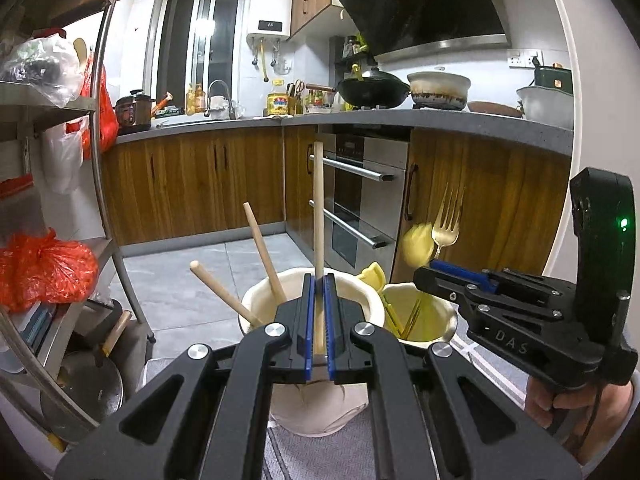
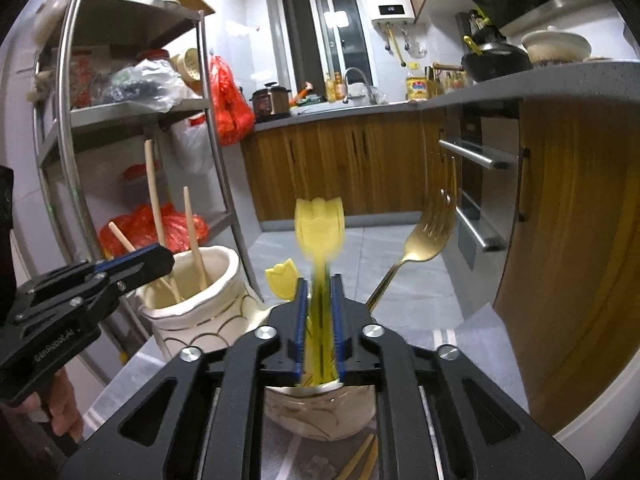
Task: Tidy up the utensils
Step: 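Open both tools to release chopstick and spatula, then lift away, then move the right tool down to the flower-handled spoon and grasp its handle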
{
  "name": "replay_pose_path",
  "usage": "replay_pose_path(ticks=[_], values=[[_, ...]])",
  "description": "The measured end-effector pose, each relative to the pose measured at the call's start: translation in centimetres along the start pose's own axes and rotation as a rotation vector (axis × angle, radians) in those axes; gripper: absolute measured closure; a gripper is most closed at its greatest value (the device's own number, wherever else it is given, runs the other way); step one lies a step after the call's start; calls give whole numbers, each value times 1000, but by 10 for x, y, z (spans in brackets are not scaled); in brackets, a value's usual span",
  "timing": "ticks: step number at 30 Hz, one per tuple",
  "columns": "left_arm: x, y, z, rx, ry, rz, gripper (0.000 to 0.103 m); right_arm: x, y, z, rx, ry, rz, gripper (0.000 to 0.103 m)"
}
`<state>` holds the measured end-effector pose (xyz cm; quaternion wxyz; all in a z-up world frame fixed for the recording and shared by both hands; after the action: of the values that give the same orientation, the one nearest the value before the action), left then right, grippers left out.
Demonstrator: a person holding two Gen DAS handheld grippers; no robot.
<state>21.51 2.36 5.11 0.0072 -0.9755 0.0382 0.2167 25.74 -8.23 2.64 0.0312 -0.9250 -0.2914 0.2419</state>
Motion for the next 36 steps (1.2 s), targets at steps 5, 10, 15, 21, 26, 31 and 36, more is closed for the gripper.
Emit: replay_pose_path(ticks=[5,10,15,21,26,31,36], values=[[-6,0,-4,-8,10,-8,82,-10,-1,-8,-5,38,-16,75],[-17,0,-7,1,25,-22,67,-37,4,-22,15,105,-11,57],[-39,-1,-1,-13,40,-31,46,-60,12,-24,38,131,6,24],[-65,-4,17,-40,45,-46,13,-80,19,-11,60,127,33,5],[-82,-3,43,-53,23,-47,6,-90,24,11,60,71,87,5],[-83,-4,75,-74,-30,-50,6,-88,24,41,50,-19,130,5],[-86,-5,90,-60,-18,-81,6,-80,16,68,15,-106,168,5]])
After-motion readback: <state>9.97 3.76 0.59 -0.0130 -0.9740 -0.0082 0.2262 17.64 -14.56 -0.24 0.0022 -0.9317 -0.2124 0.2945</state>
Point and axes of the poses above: each gripper's, at about its wrist camera, not at the fingertips, and x roughly the way its jaws point, y to its right, z to its underside, the point moved 7 cm from there along x, roughly the way its jaws point, and after that the axes turned 3 degrees about -y, right-handed, at the moved point
